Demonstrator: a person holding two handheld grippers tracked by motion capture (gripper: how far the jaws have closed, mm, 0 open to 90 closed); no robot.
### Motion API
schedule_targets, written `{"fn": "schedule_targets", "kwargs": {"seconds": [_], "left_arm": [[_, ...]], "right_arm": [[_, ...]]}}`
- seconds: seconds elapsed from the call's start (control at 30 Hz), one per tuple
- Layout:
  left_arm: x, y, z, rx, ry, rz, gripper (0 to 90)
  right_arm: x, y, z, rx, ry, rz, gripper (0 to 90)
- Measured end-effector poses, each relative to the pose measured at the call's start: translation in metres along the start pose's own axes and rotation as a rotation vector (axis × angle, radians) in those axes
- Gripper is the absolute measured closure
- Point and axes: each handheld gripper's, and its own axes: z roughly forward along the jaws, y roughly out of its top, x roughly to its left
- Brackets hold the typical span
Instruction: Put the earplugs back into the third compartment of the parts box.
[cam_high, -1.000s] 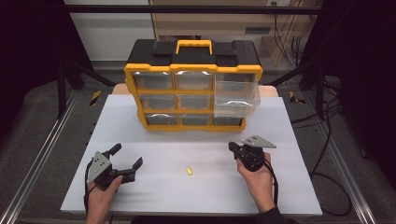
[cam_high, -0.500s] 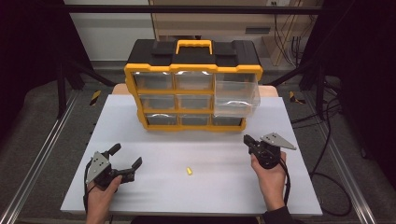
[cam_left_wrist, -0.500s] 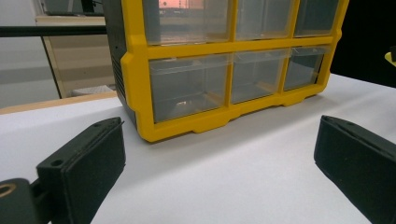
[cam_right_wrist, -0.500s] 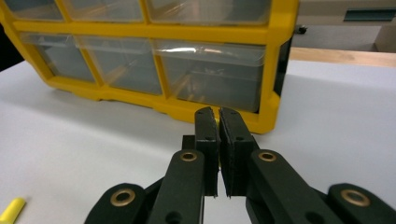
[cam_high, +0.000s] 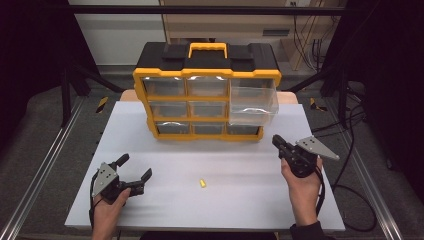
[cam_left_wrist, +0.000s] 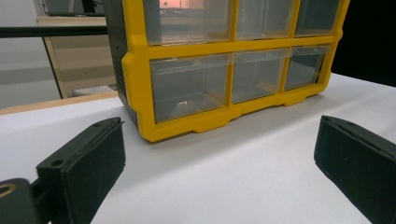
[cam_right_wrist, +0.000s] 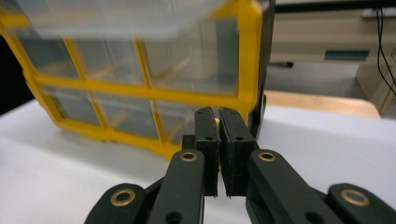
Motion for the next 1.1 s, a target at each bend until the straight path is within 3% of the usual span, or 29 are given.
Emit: {"fn": "schedule_targets", "kwargs": {"seconds": [0.17, 0.57, 0.9, 1.1], "left_arm": [[-0.001, 0.0, 0.0, -0.001, -0.003, 0.005, 1.4], [0.0, 0.0, -0.001, -0.005, 0.0, 0.001, 1.4], [-0.001, 0.0, -0.001, -0.001, -0.001, -0.001, 1.4], [-0.001, 0.0, -0.001, -0.001, -0.003, 0.001, 1.5]], "right_arm": [[0.004, 0.023, -0.014, -0.059, 0.016, -0.007, 86.8], [0.011, 0.078, -0.035, -0.129, 0.013, -0.077, 86.8], [0.02, 0.123, -0.035, -0.167, 0.034, -0.112, 86.7], [0.029, 0.141, -0.028, -0.168, 0.046, -0.139, 86.5]]}}
